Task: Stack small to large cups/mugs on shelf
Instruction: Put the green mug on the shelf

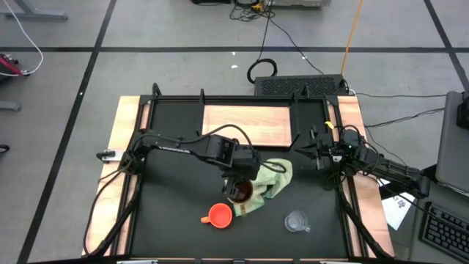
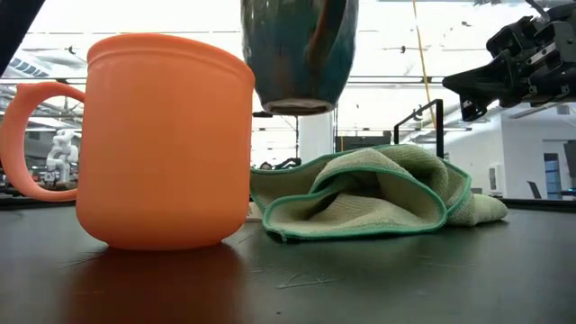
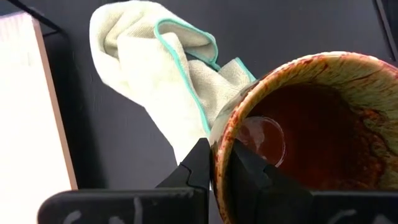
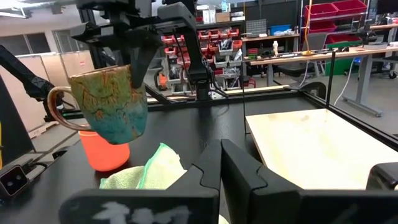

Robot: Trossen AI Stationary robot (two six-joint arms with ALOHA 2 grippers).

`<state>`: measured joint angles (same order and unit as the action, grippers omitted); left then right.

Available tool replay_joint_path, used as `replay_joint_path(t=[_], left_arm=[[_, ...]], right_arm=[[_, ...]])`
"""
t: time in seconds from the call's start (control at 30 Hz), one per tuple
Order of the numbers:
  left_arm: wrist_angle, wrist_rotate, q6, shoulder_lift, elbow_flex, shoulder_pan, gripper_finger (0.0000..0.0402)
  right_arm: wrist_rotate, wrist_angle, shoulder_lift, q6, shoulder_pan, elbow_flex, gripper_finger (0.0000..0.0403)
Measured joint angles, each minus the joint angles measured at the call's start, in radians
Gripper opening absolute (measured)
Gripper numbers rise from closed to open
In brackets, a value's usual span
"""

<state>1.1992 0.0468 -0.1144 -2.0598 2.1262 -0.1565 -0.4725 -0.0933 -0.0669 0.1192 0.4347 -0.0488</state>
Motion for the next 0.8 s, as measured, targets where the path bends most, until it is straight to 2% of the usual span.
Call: replay_joint_path(t=[0.23, 0.5, 0.8], left_arm=[[0.009, 0.005, 0.009, 0.005, 0.000, 0.012, 0.0035], [0.031, -0.014, 0.015, 0.087, 0.000, 0.052, 0.0035], [0.110, -0.026, 0.016, 0.126, -0.006, 0.130, 0.0035]], right_arm=[[0.000, 0.000, 0.000, 0.000, 0.000, 0.000, 0.0000], [0.000, 0.000, -0.001, 0.000, 0.000, 0.000, 0.0000], [0.000, 0.000, -0.002, 0.000, 0.000, 0.000, 0.0000]])
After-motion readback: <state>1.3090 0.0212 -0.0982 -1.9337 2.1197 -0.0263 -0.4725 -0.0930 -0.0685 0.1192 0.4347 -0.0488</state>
